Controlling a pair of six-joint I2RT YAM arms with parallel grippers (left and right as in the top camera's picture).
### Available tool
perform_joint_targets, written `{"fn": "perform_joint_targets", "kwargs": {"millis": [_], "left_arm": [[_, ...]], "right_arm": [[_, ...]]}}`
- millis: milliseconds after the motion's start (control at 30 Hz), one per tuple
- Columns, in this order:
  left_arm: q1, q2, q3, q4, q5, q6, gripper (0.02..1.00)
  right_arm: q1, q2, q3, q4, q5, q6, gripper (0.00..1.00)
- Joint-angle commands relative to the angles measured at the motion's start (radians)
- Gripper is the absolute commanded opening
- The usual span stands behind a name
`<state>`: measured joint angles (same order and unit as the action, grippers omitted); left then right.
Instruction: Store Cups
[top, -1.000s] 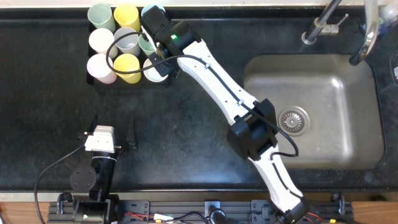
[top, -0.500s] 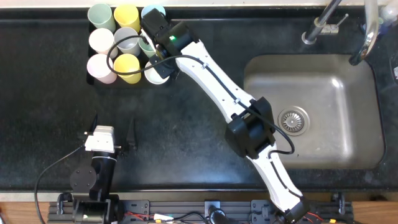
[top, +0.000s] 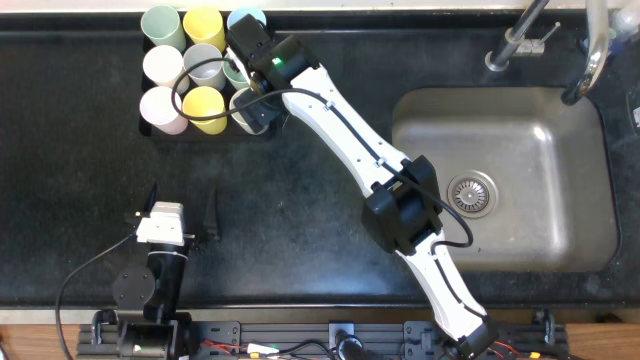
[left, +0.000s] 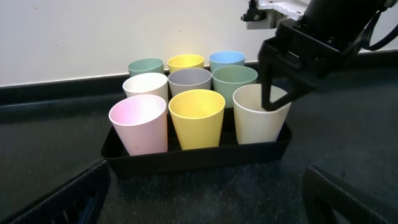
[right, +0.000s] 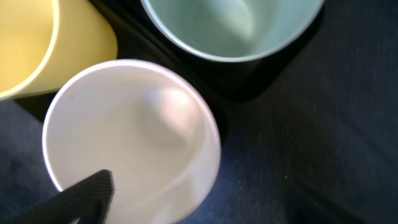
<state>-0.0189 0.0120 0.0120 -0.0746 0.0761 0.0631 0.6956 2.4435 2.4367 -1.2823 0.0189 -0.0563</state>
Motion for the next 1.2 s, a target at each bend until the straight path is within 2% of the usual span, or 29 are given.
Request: {"fn": "perform_joint_targets", "kwargs": {"millis": [33, 333, 467, 567, 700, 733, 800, 933, 1067, 1200], "left_arm": [[0.005, -0.009, -0.004, 0.002, 0.013, 0.016, 0.996], [0.005, -0.009, -0.004, 0.002, 0.013, 0.016, 0.998], [0.005, -0.009, -0.004, 0.002, 0.013, 0.016, 0.998], [0.005, -0.009, -0.004, 0.002, 0.013, 0.016, 0.998], [0.005, -0.009, -0.004, 0.002, 0.013, 0.016, 0.998], [0.005, -0.009, -0.004, 0.002, 0.013, 0.016, 0.998], [0.005, -0.009, -0.004, 0.002, 0.013, 0.016, 0.998], [0.005, -0.009, -0.004, 0.002, 0.013, 0.016, 0.998], [0.005, -0.009, -0.004, 0.002, 0.013, 0.016, 1.0], [0.005, -0.009, -0.004, 0.002, 0.013, 0.016, 1.0]], "right_arm": [[0.002, -0.005, 0.034, 0.018, 0.039, -0.003, 0.998], [-0.061, -0.159, 0.036, 0.169, 0.232, 0.013, 0.998], [-0.112, -0.289, 0.036, 0.165, 0.311, 0.047, 0.998], [-0.188, -0.411, 0.036, 0.042, 0.303, 0.164, 0.998], [-0.335, -0.512, 0.035, -0.219, 0.23, 0.282, 0.998], [-0.373, -0.531, 0.031, -0.277, 0.233, 0.288, 0.998], [-0.432, -0.577, -0.002, -0.327, 0.303, 0.289, 0.998], [-0.535, -0.772, -0.267, -0.315, 0.367, 0.329, 0.996], [-0.62, -1.074, -0.716, -0.217, 0.367, 0.379, 0.998], [-0.628, -1.416, -1.182, -0.031, 0.358, 0.49, 0.996]]}}
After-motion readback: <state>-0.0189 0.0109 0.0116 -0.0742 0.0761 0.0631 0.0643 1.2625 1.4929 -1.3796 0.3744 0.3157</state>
